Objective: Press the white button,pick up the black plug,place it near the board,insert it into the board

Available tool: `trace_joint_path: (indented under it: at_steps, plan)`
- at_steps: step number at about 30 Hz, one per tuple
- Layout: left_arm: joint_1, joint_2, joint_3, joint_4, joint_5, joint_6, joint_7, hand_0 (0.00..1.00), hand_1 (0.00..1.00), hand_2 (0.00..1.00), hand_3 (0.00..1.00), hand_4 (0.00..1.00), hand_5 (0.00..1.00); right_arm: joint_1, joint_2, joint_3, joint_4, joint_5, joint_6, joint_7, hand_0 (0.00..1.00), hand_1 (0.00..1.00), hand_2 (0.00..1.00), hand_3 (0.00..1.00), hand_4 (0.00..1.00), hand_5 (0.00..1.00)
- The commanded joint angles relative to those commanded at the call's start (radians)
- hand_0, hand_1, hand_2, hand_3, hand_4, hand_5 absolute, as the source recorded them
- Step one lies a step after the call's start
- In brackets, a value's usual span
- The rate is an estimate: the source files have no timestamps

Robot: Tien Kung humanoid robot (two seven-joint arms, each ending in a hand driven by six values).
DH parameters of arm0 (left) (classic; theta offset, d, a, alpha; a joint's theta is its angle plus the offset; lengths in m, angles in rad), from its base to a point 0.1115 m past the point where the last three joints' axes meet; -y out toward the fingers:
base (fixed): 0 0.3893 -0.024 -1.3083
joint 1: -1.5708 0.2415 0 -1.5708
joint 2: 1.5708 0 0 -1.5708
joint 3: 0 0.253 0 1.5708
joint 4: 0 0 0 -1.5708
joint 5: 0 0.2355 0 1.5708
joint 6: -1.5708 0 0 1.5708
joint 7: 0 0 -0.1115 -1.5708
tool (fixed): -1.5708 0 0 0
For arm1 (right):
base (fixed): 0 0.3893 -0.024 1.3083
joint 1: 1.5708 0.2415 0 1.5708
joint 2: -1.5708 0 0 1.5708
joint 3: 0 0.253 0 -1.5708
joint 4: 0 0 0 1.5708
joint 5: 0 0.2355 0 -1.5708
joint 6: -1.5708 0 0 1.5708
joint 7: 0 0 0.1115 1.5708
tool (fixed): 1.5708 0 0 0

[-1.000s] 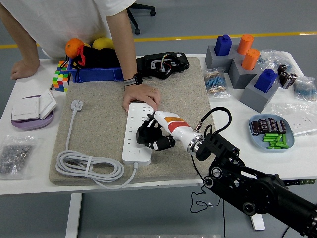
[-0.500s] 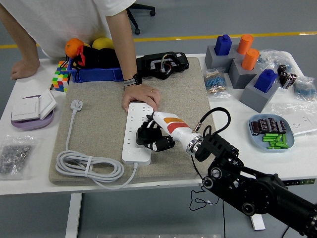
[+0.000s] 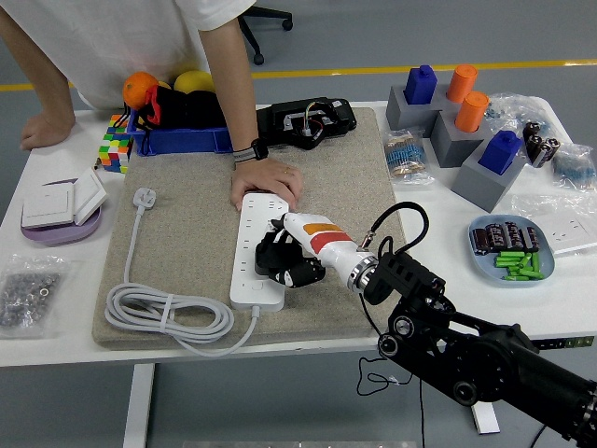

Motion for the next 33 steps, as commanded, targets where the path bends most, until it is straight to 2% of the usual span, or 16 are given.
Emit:
trace_joint_path:
  at_steps: [33]
  plan:
    - [0.0, 0.0, 0.0, 0.0, 0.002, 0.0, -0.001, 0.624, 0.629, 0.635, 0.69, 0.552, 0.395, 0.023, 0.0, -0.069, -0.069, 0.046, -0.017, 0.027, 0.474, 0.469, 0.478, 0.486, 0.812, 0.002]
